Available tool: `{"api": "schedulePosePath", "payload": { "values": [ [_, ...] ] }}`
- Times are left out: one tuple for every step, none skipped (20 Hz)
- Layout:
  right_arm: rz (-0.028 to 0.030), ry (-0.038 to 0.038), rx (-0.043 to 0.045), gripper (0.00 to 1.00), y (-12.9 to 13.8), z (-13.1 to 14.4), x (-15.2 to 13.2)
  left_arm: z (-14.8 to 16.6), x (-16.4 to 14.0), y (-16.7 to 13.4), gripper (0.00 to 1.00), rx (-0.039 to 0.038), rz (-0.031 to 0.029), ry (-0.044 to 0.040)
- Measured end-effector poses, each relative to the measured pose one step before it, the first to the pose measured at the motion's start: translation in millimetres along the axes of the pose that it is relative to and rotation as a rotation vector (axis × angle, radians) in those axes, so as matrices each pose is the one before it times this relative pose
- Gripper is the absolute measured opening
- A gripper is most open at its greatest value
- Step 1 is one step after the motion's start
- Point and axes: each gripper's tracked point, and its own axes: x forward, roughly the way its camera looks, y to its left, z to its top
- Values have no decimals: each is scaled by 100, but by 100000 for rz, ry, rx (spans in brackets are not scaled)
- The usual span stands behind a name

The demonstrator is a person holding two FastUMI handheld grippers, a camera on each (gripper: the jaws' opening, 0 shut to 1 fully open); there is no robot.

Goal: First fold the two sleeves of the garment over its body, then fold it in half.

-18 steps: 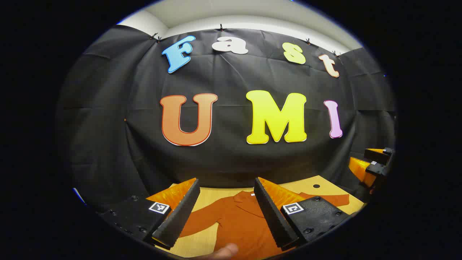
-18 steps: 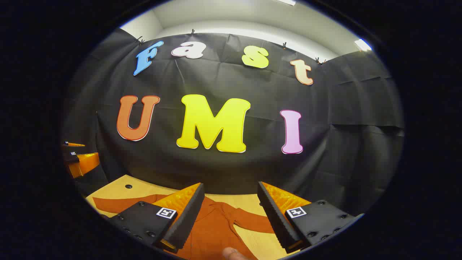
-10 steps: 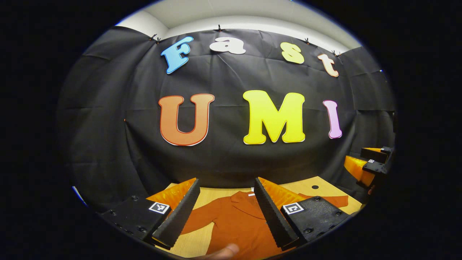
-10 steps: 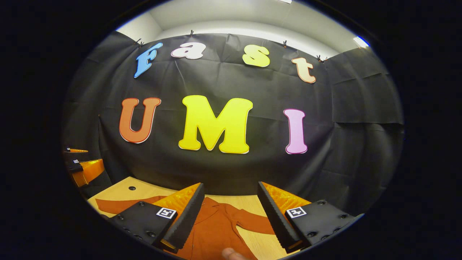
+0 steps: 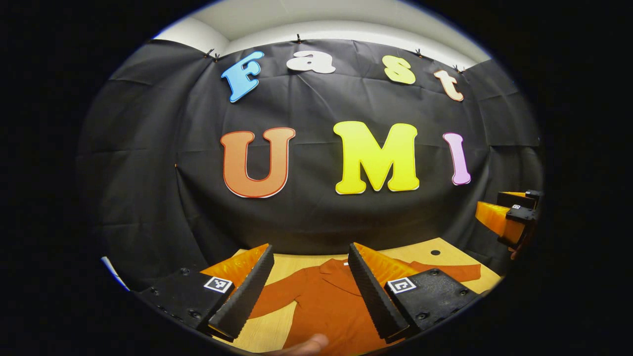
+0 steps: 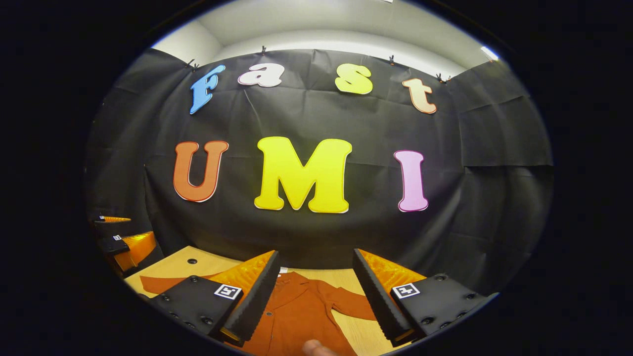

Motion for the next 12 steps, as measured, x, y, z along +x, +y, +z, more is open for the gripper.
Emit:
{"api": "schedulePosePath", "payload": {
  "values": [
    [495, 38, -344, 94, 167, -145, 89, 27, -7, -50, 98, 90, -2, -141],
    [231, -23, -266, 94, 69, -21, -33, 61, -47, -65, 98, -195, -206, -384],
    [235, 21, -182, 94, 16, -11, -11, 45, -30, -134, 98, -222, -177, -39],
    [53, -22, -99, 95, -24, -25, -29, -163, -22, 29, 98, -95, -9, 143],
    [252, 36, -66, 95, 0, -72, -96, -123, -39, -78, 98, -196, -154, 286],
    [32, 17, -194, 94, -15, 132, -2, -181, 88, -44, 98, -158, -141, 235],
    [29, -31, -97, 95, 3, -77, 48, -73, 13, -66, 98, -113, -25, 268],
    [28, 75, 109, 94, 57, 14, -28, -64, -36, -1, 98, -92, -124, 154],
    [50, 300, -59, 94, 16, -61, 42, -68, -78, -16, 98, 34, -11, 266],
    [128, 167, 20, 94, 11, 74, -49, -26, 5, 16, 98, -130, -164, 36],
    [40, 185, 130, 94, -29, -48, -33, -44, 17, -42, 98, -218, -189, 44],
    [-150, 118, -68, 94, 0, -122, 11, -106, -11, 89, 98, -96, 158, 182]
  ]
}}
